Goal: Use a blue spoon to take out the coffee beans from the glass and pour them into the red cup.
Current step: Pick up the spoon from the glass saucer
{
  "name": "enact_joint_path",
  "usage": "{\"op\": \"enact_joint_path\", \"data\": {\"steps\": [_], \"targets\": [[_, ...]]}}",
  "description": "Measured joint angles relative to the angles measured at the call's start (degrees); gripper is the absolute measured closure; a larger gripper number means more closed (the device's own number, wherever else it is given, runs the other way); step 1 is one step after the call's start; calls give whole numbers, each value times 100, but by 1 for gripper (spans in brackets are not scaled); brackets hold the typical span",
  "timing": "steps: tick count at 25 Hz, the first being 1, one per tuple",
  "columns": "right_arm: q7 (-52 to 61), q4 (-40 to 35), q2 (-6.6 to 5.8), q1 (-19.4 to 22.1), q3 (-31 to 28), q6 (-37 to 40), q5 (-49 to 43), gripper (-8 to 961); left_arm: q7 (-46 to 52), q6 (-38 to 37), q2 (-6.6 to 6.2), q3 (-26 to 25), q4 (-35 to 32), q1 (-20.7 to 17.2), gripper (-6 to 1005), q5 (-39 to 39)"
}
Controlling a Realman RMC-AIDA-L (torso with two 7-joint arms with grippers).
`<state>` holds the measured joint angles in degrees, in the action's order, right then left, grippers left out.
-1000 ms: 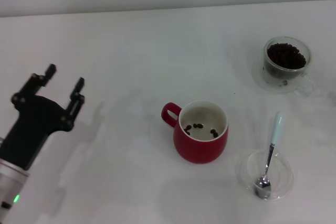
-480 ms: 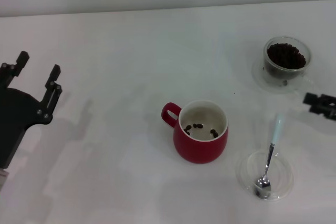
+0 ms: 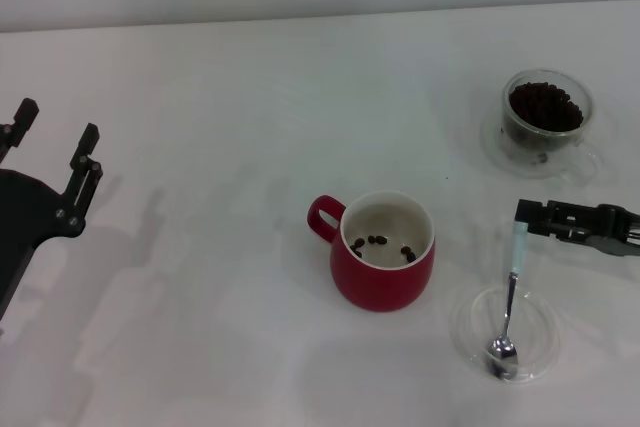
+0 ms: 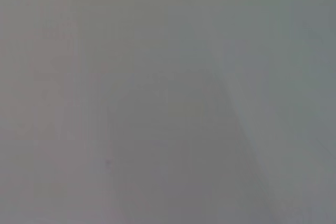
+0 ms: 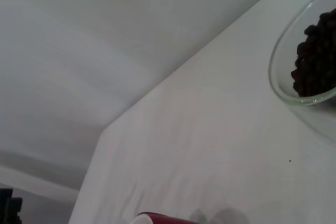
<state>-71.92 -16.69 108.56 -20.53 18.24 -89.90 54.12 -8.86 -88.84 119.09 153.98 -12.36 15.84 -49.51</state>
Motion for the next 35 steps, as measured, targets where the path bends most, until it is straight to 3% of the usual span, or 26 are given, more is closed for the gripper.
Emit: {"op": "enact_joint_path", "data": {"steps": [9,17,35], "targets": [[0,-26,-43,-93,118,286,-7,247,-2,-2,0,1,138,77,452,-5],[-6,5,76,-318,318,389,-16,253,3,8,0,-62,226,173,451,-8],[5,13,148,-393,546,661,11,267,-1,39,-9,-86,524,366,452,-6]]}}
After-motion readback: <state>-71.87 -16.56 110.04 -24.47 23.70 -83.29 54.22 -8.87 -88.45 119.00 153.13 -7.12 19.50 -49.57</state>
